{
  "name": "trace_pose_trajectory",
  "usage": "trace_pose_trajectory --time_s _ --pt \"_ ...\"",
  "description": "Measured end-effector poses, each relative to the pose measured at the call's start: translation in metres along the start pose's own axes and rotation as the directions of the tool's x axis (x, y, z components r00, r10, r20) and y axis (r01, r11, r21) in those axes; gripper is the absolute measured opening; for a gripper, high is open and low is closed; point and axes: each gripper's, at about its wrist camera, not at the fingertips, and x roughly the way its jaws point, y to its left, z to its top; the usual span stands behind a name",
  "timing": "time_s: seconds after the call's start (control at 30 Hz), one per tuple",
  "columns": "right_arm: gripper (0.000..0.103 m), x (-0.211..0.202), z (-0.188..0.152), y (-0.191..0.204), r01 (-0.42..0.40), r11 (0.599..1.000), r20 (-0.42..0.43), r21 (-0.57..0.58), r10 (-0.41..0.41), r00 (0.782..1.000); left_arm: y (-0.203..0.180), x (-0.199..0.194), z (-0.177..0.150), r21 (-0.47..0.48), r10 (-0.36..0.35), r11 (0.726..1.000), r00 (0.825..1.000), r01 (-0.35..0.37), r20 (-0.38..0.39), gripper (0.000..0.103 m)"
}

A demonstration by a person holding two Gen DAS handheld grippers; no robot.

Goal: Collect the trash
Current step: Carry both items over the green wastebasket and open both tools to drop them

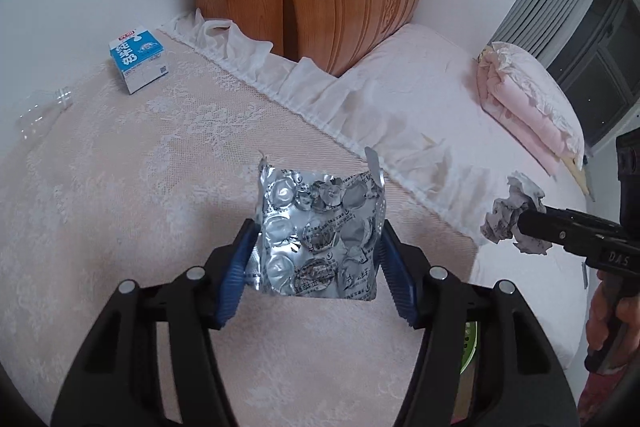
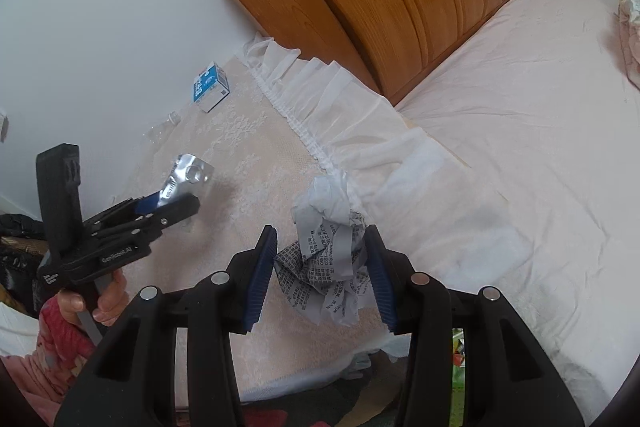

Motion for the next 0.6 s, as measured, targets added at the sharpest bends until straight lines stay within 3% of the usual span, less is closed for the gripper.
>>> trace_pose_trajectory --time_s 0.13,0.27,0.43,0.6 --pt "0.045 -0.04 -0.037 -0.014 0.087 0.996 0.022 -0.01 -0.087 0.996 -0.047 -0.02 -0.03 0.006 -0.007 1.0 1.0 0.007 0.011 0.059" --pt "0.046 -0.065 -0.09 -0.043 0.148 0.987 0.002 0.058 -0.148 0.989 -0.102 -0.025 -0.063 0.103 -0.013 0.995 1.0 0.013 0.004 0.06" --pt "0.046 -0.068 -0.138 -0.082 0.162 0.971 -0.057 0.173 -0.155 0.986 -0.161 -0.011 -0.088 0.193 -0.061 0.978 0.995 0.076 -0.084 0.06" --pt "0.048 -0.048 -0.168 -0.112 0.189 0.959 -0.119 0.209 -0.166 0.979 -0.199 -0.003 -0.105 0.251 -0.069 0.963 0.989 0.1 -0.128 0.061"
